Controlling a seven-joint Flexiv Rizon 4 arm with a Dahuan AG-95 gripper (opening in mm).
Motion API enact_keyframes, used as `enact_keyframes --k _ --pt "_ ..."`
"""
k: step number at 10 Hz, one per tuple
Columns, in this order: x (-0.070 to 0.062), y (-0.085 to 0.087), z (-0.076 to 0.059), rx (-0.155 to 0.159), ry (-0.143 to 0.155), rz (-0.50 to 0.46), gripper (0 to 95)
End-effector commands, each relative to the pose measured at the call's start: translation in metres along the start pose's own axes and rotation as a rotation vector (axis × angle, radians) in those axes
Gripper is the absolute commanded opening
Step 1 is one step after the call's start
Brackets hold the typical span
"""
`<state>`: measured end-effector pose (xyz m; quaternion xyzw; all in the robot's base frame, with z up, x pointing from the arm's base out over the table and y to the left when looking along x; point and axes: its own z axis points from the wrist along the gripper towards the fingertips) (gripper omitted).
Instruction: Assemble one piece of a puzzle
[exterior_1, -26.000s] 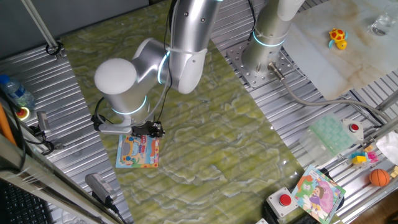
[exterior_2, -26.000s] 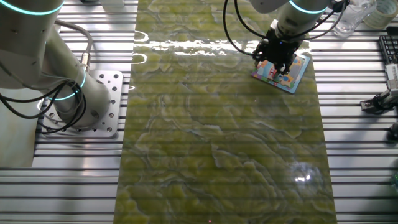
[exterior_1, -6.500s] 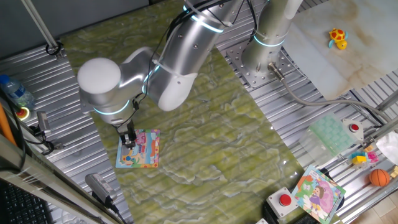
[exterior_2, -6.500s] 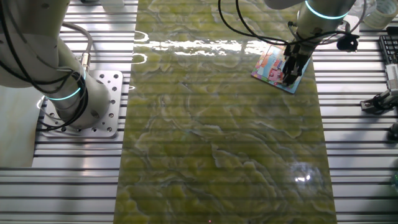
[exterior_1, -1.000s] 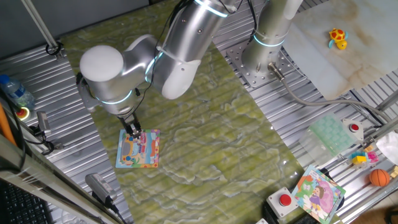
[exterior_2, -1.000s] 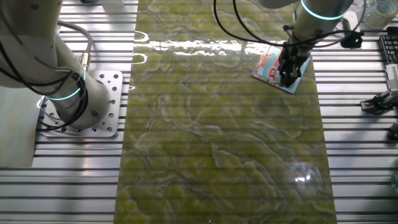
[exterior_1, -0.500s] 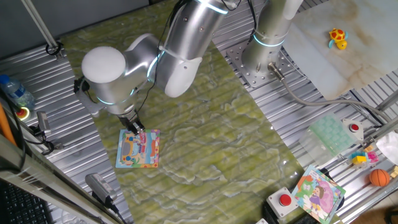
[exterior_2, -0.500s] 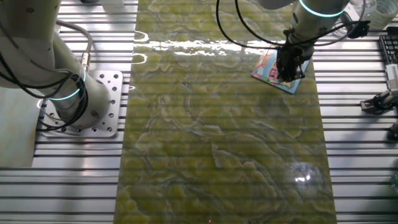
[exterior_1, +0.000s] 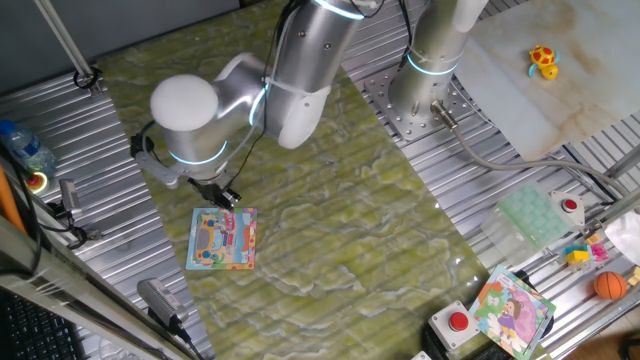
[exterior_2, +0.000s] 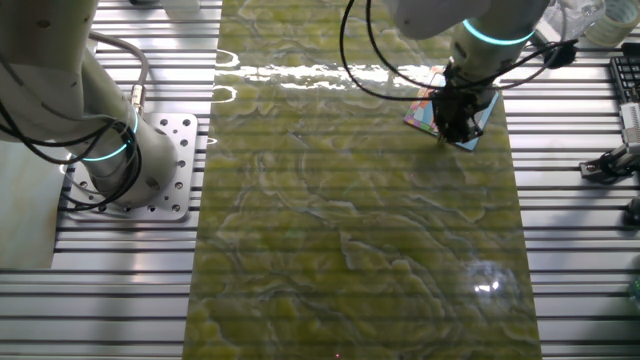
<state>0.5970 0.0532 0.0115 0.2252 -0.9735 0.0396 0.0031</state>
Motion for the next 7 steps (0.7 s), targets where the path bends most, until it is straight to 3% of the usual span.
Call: enact_keyframes --k 1,4,7 --pt "-0.0027 0.003 0.0013 -0.001 0.0 0.005 0.0" --pt "-0.0028 0.0055 -0.0037 -0.001 -0.003 0.003 0.0" --pt "-0.0026 0.0106 0.0011 -0.002 -0.002 0.017 0.0"
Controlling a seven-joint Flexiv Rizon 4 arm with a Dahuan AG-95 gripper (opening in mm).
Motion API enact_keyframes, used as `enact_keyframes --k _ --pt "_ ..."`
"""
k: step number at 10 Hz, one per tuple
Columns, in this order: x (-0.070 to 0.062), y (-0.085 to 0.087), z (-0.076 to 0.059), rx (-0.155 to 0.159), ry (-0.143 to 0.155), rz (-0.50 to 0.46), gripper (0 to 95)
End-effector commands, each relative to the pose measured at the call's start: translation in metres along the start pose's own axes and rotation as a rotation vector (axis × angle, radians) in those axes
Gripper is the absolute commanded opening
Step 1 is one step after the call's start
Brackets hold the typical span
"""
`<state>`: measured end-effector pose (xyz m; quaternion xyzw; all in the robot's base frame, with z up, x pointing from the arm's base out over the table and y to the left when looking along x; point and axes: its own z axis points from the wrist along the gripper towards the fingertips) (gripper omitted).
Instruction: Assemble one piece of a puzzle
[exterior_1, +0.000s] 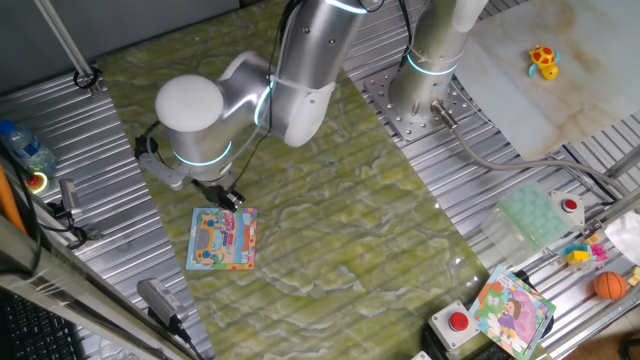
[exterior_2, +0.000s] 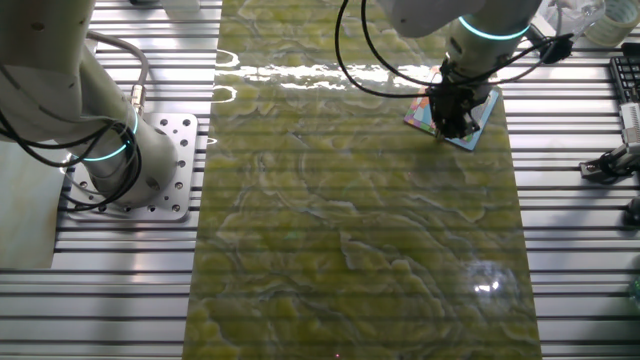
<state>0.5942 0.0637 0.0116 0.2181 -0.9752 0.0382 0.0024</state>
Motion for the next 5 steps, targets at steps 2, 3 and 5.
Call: enact_keyframes --k 2,3,5 --pt "0.001 0.0029 -0.0009 -0.001 0.004 0.008 0.0" --pt "0.002 0.004 -0.0048 0.004 0.011 0.003 0.0" --pt "0.0039 0.0046 -0.0071 0.003 0.005 -0.001 0.0"
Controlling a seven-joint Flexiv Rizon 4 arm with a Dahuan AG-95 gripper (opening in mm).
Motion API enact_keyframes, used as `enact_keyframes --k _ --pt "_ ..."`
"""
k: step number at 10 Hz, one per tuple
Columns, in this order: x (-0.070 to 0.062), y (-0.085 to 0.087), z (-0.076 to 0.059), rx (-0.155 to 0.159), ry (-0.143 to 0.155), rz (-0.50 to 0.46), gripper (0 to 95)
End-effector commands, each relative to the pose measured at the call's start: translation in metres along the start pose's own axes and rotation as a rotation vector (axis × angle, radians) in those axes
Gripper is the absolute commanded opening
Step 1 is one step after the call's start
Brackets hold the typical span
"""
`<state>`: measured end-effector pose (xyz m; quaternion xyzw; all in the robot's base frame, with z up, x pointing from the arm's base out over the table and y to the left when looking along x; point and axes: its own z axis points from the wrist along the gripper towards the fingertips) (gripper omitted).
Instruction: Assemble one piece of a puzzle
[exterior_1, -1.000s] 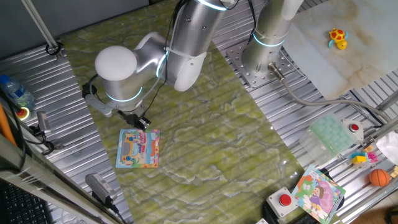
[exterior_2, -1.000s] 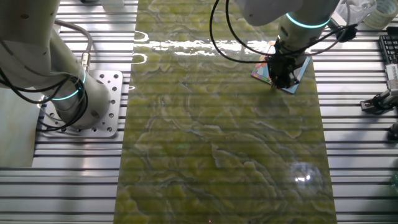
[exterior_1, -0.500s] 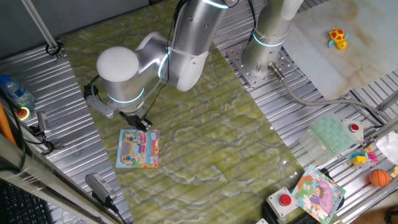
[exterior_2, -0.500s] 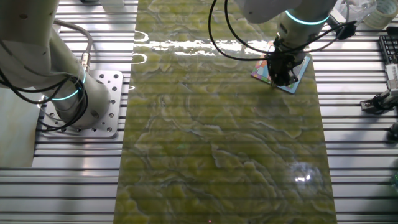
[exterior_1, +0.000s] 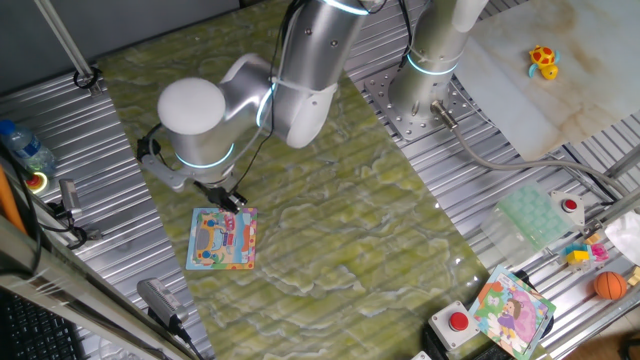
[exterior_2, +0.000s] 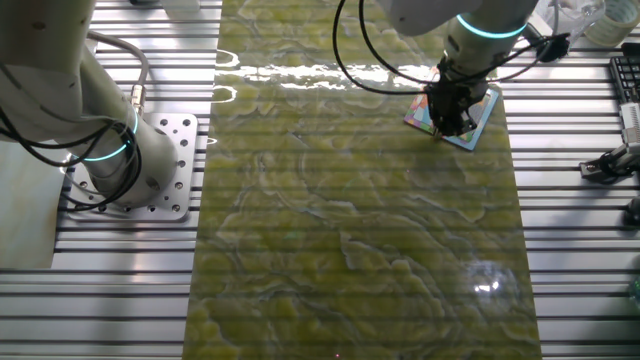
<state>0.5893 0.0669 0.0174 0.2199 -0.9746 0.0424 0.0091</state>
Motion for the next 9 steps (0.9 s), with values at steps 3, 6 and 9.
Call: enact_keyframes --k 3,6,9 --pt "-0.005 0.002 -0.013 0.015 -0.041 -0.023 0.0" --pt "-0.027 0.002 -0.026 0.03 -0.033 -0.006 0.0" --pt "-0.043 -0.005 -0.028 0.043 -0.077 0.002 0.0"
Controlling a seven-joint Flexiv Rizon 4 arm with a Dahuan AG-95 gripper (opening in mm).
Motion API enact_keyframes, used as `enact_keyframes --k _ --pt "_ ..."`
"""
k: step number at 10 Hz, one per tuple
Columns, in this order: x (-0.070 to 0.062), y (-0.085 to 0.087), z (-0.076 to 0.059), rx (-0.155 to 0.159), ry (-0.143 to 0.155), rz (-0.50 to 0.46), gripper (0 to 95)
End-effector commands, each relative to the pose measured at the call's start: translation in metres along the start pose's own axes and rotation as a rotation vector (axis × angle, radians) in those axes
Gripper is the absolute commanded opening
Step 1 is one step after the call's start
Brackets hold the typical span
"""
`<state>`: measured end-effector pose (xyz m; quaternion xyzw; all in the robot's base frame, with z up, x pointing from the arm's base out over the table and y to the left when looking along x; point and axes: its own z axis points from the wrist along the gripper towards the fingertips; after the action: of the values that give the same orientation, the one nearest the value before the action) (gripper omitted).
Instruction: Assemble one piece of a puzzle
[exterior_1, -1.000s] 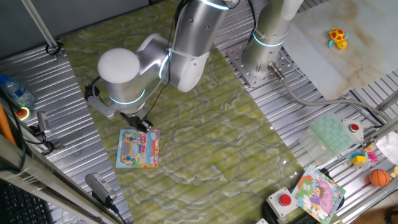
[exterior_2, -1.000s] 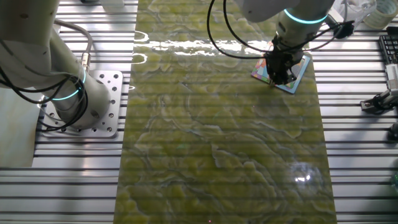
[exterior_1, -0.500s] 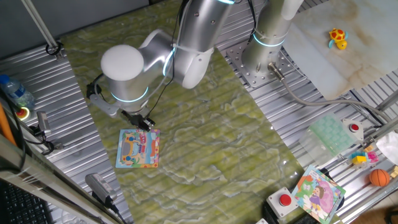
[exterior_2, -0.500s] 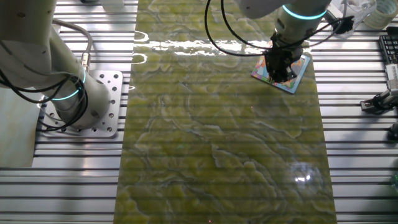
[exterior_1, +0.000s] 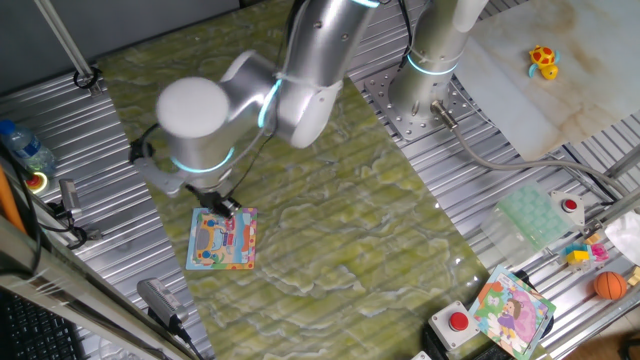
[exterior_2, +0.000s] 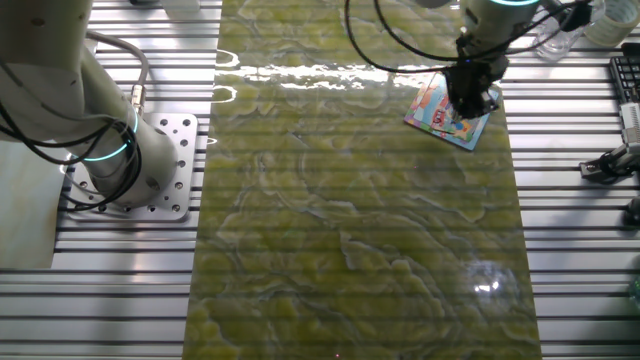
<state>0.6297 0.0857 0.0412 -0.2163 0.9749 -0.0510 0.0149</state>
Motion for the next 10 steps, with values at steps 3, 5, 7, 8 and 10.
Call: enact_keyframes --k 3,5,7,8,10 --pt "-0.001 -0.006 0.003 0.011 -0.054 0.002 0.0" --pt "-0.001 -0.007 0.008 -0.006 -0.076 0.01 0.0" --pt "-0.003 -0.006 0.01 -0.01 -0.084 0.011 0.0" --pt "-0.003 -0.005 0.011 -0.009 -0.086 0.012 0.0" --pt "-0.004 -0.005 0.015 -0.009 -0.088 0.014 0.0"
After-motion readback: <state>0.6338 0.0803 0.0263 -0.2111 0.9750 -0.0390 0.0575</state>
